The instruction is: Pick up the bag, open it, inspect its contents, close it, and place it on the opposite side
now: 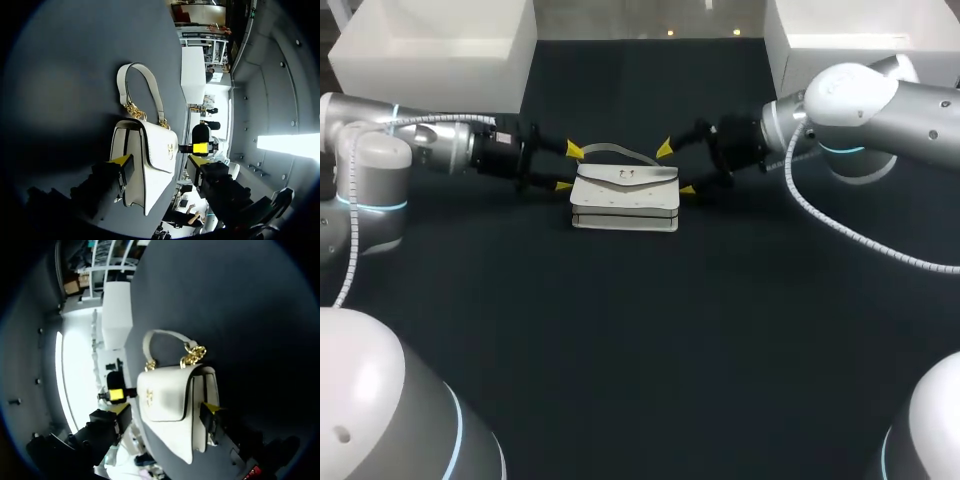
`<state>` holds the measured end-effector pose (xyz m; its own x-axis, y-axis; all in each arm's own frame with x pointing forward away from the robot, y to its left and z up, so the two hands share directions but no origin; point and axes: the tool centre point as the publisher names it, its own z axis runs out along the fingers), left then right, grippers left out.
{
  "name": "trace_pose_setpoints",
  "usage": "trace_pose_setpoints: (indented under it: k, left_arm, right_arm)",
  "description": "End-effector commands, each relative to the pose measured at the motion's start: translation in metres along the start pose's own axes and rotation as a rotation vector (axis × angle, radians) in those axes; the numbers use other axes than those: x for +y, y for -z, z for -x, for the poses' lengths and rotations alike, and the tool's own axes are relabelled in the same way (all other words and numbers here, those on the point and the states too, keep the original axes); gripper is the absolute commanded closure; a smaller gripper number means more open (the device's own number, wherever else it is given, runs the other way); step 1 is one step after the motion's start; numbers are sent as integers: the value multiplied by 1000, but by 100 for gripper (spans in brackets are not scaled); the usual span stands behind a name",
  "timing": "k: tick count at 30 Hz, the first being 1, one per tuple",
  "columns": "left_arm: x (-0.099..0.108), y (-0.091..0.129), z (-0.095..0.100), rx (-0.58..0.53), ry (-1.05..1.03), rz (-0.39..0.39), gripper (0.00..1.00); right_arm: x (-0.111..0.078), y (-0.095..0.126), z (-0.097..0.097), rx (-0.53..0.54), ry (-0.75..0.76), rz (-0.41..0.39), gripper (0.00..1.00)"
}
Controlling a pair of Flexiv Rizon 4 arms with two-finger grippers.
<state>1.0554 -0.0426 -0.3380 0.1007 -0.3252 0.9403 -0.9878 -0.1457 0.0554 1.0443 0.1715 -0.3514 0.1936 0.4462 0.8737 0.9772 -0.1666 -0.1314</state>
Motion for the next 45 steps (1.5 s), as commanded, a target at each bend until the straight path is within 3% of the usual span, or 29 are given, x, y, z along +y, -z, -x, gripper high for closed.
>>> trace_pose_setpoints:
  k: [1,6,11,18,20,24,25,27,37,38,39,40,41,44,45]
  left_arm:
    - [-5,-6,7,14,9,0,33]
    - [-9,-10,10,22,27,-5,42]
    - [-11,-15,9,28,33,-1,58]
    - [-11,-19,12,39,46,4,67]
    - [-10,-19,12,41,46,4,72]
    - [-10,-19,13,42,46,5,90]
    - [-9,-19,13,43,45,5,100]
    - [-9,-19,13,44,44,5,100]
    - [-5,-19,17,50,39,9,100]
    - [-5,-19,17,51,36,9,89]
    - [-4,-19,17,52,34,10,72]
    - [-4,-18,17,53,33,9,67]
    - [-4,-18,17,54,32,9,65]
    - [-4,-18,16,55,32,6,72]
    - [-4,-18,16,55,33,5,80]
  right_arm:
    - [7,-4,2,25,-1,-27,17]
    - [6,-9,3,39,-6,-38,16]
    - [5,-12,3,48,-7,-43,14]
    - [4,-15,3,59,-12,-56,29]
    - [3,-16,3,60,-15,-58,48]
    - [3,-17,4,64,-22,-60,69]
    - [3,-17,5,65,-23,-60,73]
    - [3,-18,6,69,-25,-58,100]
    - [2,-19,10,104,-25,-54,100]
    - [2,-19,10,107,-27,-54,100]
    - [2,-19,10,109,-29,-54,98]
    - [2,-19,10,111,-29,-54,72]
    - [2,-19,10,113,-31,-53,58]
    - [3,-18,10,118,-33,-49,56]
    - [3,-17,10,119,-34,-48,64]
